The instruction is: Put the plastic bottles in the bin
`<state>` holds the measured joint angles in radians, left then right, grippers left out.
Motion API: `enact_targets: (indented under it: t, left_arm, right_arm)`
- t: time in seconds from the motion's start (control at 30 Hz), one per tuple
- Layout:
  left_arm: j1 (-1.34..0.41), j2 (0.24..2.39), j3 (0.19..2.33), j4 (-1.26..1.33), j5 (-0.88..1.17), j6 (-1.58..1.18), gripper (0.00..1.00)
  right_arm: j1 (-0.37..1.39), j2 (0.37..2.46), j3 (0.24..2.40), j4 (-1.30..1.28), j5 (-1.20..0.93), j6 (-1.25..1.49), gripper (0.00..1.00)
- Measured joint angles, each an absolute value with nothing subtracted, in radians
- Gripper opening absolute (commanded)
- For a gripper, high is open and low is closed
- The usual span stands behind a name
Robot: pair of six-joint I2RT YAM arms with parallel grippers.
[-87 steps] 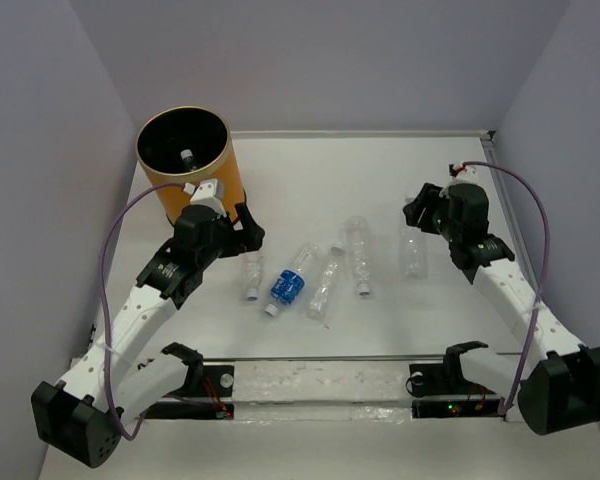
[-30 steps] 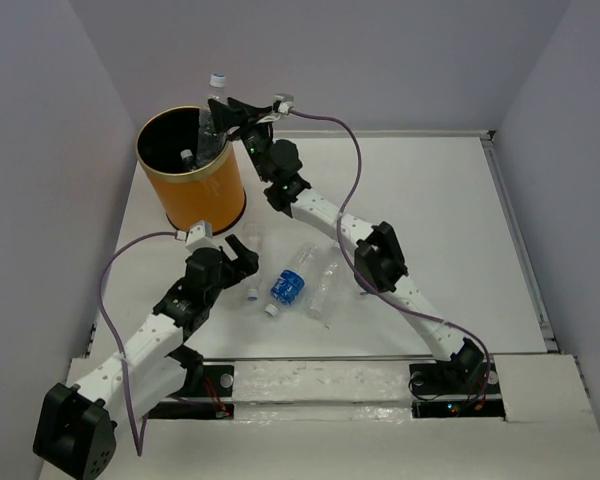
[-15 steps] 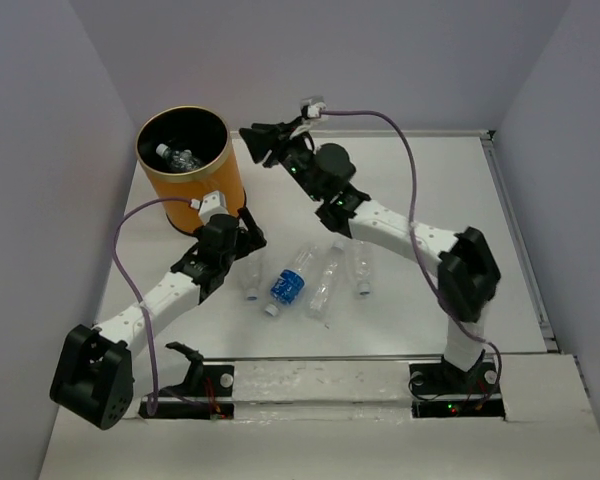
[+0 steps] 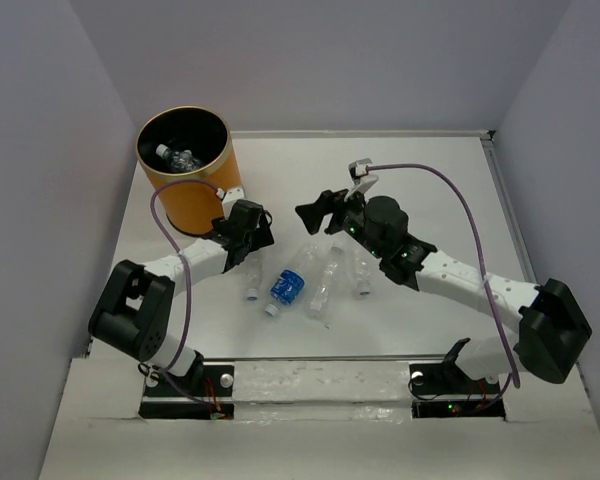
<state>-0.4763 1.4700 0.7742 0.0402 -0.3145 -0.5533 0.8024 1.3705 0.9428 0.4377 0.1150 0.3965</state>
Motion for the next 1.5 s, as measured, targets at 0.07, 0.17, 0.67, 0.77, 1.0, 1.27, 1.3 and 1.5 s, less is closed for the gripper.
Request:
enact_targets:
  t: [0.07, 0.17, 0.67, 0.77, 1.0, 1.27, 1.3, 1.5]
  left_arm:
    - [-0.477, 1.502, 0.783, 0.037, -0.322, -0.545, 0.75]
    - [-0.477, 1.512, 0.786, 0.033, -0.325, -0.539, 0.66]
    - [-0.477, 1.260, 0.788, 0.009, -0.281, -0.524, 0.48]
    - [-0.477, 1.142, 0.823, -0.017, -0.258, -0.514, 0.48]
    - [-0.477, 1.078, 1.177, -0.093, -0.291, -0.433, 0.49]
    - [-0.342, 1.162, 1.506, -0.052, -0.393, -0.336, 0.52]
    - [-0.309, 1.180, 1.525, -0.049, -0.402, -0.333, 0.52]
    - [-0.112, 1.349, 1.579, -0.017, -0.443, -0.319, 0.52]
  right_arm:
    - [0.800, 1.335, 0.896, 0.376, 0.116, 0.400, 0.81]
    - [0.783, 1.287, 0.846, 0.277, 0.123, 0.403, 0.82]
    - [0.532, 1.439, 0.875, -0.074, 0.099, 0.356, 0.96]
    - [0.532, 1.510, 0.908, -0.107, 0.101, 0.346, 0.94]
    - [0.510, 1.651, 1.008, -0.133, 0.129, 0.317, 0.88]
    - [0.494, 1.757, 1.068, -0.150, 0.127, 0.302, 0.50]
    - [0.490, 1.757, 1.071, -0.150, 0.128, 0.299, 0.48]
    - [0.483, 1.753, 1.070, -0.159, 0.145, 0.295, 0.36]
